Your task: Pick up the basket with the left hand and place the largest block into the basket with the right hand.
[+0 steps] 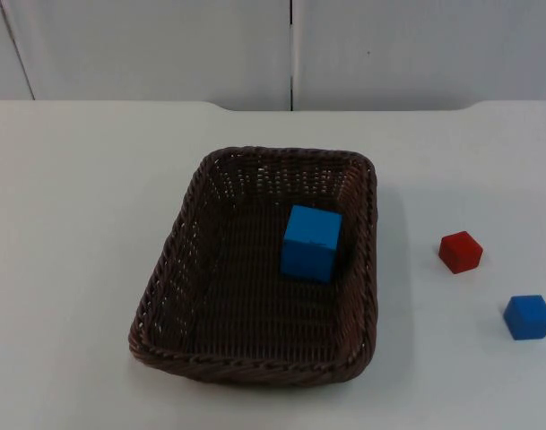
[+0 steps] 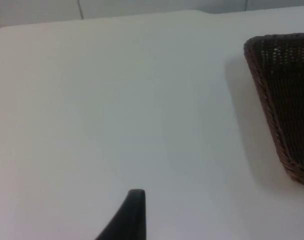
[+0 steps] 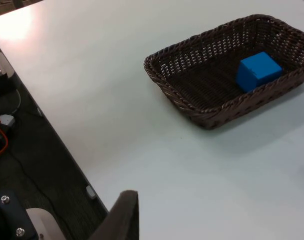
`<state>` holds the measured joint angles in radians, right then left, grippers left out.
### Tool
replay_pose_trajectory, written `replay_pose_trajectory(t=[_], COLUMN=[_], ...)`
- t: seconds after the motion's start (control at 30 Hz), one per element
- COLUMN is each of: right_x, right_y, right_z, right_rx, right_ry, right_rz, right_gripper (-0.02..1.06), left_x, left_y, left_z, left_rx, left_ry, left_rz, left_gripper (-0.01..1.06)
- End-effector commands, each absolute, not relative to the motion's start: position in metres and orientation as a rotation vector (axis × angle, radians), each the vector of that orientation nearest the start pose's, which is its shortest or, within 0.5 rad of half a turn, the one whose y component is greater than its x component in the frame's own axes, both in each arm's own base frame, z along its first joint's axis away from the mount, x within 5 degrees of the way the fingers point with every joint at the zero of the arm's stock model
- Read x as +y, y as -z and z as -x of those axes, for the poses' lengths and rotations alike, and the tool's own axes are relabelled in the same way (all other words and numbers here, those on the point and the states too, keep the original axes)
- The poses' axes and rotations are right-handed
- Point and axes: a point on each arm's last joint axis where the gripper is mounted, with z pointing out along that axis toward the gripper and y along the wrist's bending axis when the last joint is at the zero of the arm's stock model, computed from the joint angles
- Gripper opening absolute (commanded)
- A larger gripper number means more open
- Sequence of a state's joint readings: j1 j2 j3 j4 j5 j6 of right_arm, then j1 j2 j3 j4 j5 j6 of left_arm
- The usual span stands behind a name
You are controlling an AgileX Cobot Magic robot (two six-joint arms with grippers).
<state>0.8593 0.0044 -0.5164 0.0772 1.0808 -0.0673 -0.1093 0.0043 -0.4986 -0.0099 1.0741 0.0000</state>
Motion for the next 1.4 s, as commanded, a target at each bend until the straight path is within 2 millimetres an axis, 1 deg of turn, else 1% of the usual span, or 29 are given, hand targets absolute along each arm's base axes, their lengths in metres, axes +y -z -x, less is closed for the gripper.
replay_pose_trajectory(t=[0.0, 0.33, 0.6, 0.8, 1.0, 1.17, 1.37], right_x=[-0.0016, -0.0016, -0.0016, -0.0007, 0.0009, 0.0017, 0.0031], right_y=[-0.2806, -0.2806, -0.2806, -0.2806, -0.2806, -0.2806, -0.2806], right_z=[0.0099, 0.0099, 0.0099, 0.0100, 0.0100, 0.0099, 0.0095], right_rx=[1.871, 1.871, 1.874, 1.906, 1.954, 1.974, 2.004], right_ry=[-0.583, -0.583, -0.578, -0.523, -0.429, -0.380, -0.289], right_rz=[0.942, 0.942, 0.934, 0.844, 0.686, 0.605, 0.457], right_gripper=[1.05, 1.05, 1.05, 1.05, 1.05, 1.05, 1.05], left_x=[-0.0005, -0.0009, -0.0010, -0.0010, -0.0010, -0.0010, -0.0010], left_y=[-0.2746, -0.2746, -0.2746, -0.2746, -0.2746, -0.2746, -0.2746], left_z=[0.0049, 0.0048, 0.0048, 0.0048, 0.0048, 0.0048, 0.0048], left_rx=[2.063, 2.064, 2.064, 2.064, 2.064, 2.064, 2.064], left_ry=[0.063, 0.008, 0.002, 0.002, 0.002, 0.002, 0.002], left_rz=[-0.070, 0.021, 0.031, 0.031, 0.031, 0.031, 0.031], left_gripper=[1.05, 1.05, 1.05, 1.05, 1.05, 1.05, 1.05])
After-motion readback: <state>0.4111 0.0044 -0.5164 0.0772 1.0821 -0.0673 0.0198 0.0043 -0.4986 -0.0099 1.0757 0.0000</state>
